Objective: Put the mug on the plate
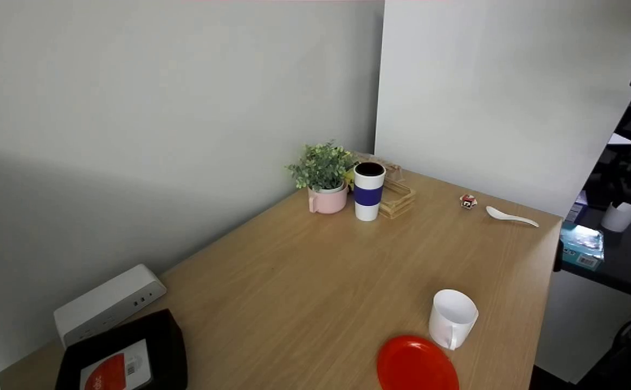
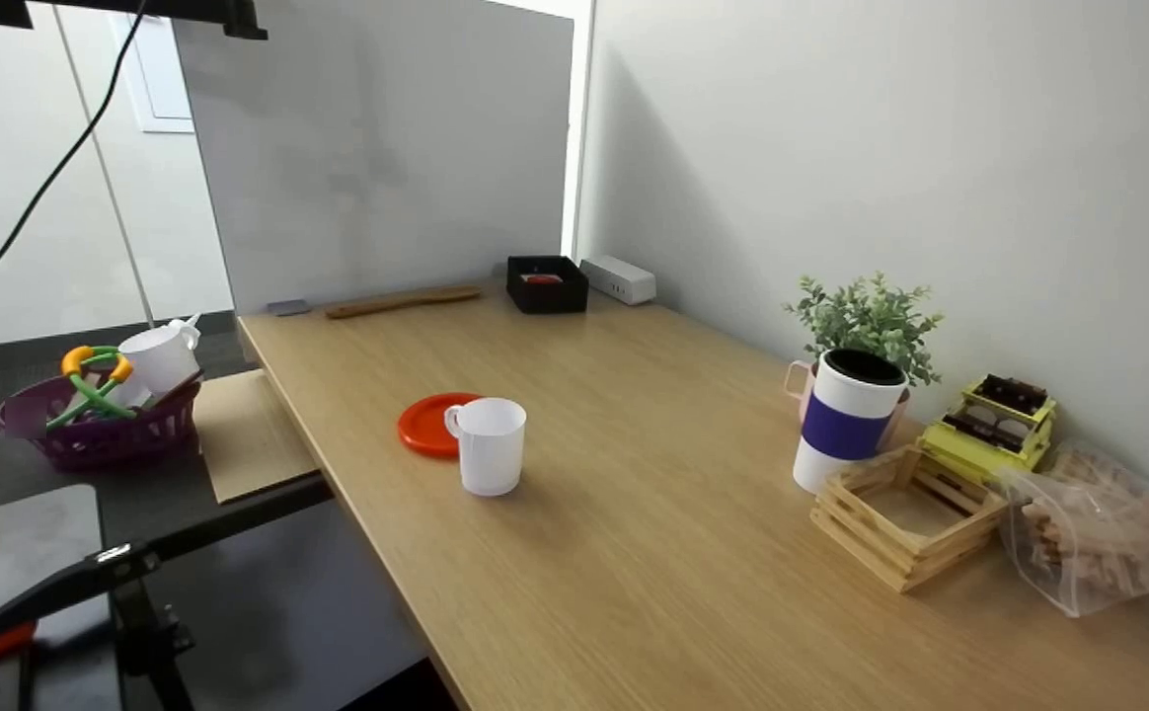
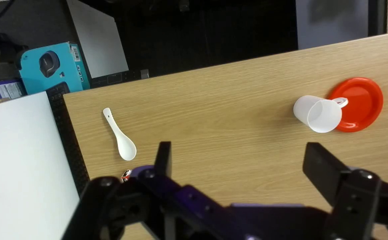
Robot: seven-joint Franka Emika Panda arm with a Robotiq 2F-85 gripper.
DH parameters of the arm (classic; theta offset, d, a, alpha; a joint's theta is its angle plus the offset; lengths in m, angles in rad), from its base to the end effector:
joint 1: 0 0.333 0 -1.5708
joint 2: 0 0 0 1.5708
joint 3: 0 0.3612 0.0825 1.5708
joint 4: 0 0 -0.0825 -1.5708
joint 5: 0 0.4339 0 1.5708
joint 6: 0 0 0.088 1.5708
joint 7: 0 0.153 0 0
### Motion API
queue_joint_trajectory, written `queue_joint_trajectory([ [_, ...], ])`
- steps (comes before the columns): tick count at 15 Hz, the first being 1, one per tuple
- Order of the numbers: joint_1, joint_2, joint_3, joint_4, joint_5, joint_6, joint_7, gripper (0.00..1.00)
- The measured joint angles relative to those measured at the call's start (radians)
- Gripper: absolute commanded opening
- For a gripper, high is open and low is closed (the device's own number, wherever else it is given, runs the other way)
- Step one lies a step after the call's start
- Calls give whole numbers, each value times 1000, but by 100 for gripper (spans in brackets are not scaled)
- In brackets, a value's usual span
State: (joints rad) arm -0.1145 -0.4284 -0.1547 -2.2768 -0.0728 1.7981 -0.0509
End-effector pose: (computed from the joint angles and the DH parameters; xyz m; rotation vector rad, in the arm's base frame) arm 0.4264 -0.1319 0.4964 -3.1252 0.2890 0.0856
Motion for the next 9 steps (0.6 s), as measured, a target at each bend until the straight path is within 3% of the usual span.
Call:
queue_joint_trajectory([
  [9, 29, 6, 3, 21, 6, 9, -73, 100],
])
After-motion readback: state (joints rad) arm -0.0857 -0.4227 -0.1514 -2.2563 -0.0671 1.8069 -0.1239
